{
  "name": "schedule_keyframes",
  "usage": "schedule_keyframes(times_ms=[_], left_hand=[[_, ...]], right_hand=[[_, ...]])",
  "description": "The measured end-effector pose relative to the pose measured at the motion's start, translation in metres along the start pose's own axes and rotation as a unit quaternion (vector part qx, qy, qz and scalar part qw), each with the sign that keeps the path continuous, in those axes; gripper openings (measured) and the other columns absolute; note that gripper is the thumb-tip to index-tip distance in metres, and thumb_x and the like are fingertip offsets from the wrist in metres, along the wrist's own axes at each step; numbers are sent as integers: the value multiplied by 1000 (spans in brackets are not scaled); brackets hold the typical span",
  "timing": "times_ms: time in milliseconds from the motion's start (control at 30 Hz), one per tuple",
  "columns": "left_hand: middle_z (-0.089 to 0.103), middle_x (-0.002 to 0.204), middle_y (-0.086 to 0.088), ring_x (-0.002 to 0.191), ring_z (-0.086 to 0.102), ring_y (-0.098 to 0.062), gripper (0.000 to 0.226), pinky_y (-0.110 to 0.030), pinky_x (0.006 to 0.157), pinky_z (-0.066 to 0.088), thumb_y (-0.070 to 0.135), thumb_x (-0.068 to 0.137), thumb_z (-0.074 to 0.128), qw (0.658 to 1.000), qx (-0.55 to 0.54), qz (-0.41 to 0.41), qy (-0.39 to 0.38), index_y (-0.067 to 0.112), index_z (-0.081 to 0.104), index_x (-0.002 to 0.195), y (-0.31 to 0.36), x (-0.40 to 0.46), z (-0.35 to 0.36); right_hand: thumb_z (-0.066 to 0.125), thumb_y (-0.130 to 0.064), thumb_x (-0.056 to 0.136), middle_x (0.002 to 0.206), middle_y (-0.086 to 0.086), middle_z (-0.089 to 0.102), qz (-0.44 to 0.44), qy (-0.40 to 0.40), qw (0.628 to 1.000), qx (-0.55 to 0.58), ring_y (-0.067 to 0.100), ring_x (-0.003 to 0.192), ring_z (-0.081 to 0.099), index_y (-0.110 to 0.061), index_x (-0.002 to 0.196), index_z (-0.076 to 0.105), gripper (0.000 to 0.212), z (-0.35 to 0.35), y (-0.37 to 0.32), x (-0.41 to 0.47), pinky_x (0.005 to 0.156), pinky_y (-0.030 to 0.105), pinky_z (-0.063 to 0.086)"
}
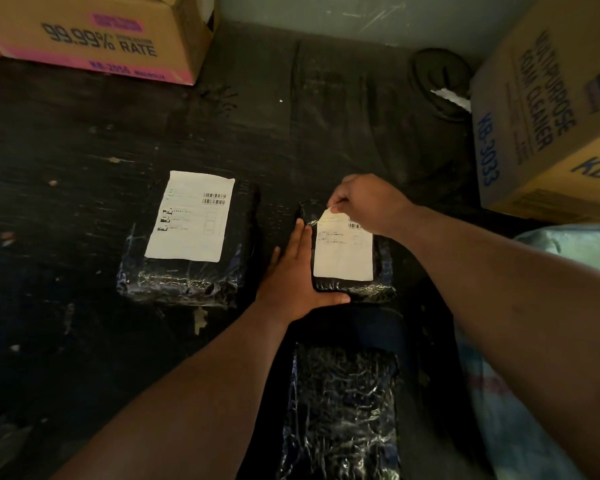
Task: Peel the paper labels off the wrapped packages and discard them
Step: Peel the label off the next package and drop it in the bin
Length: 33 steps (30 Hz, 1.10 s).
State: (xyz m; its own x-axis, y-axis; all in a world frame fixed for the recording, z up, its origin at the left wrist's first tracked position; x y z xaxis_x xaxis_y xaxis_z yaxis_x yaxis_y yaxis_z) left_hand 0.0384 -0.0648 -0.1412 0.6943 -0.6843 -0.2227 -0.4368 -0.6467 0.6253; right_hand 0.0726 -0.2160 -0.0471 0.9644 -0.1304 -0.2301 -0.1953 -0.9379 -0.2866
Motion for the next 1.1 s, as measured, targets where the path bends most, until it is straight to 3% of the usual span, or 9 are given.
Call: schedule_keyframes(times_ms=[400,833,1100], left_hand=[[-28,163,11,153,-4,-9,146,-45,125,2,78,58,77,999,31,-9,-4,23,-14,158,0,0,1],[-25,165,8,154,-2,-13,146,-45,125,3,77,58,78,999,36,-11,-4,20,-11,159,3,-1,-1],[-24,165,7,154,-1,-12,147,-45,125,3,76,57,79,999,38,-11,-4,19,-9,159,3,-2,-1]], right_hand=[[58,-25,97,104,-4,58,-25,-12,997,-72,14,93,58,-19,115,71,22,-8,-17,-24,77,28,42],[58,-26,97,102,-5,57,-15,9,998,-54,14,91,55,-19,113,71,21,-24,-24,-50,75,27,37],[59,-25,96,110,0,64,-11,-2,998,-64,17,97,60,-18,112,73,22,-36,-33,-68,83,32,47]])
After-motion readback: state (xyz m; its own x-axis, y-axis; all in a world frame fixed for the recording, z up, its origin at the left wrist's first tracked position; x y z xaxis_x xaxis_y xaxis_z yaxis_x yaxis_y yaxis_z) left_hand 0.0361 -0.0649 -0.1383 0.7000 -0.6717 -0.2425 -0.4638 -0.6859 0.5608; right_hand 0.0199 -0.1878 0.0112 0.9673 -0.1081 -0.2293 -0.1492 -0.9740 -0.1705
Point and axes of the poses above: each hand's wrist, its own x-axis towards the middle knuckle, its own z-axis out of the palm, y = z × x, the point moved 7 cm from there along x, towards the middle knuckle
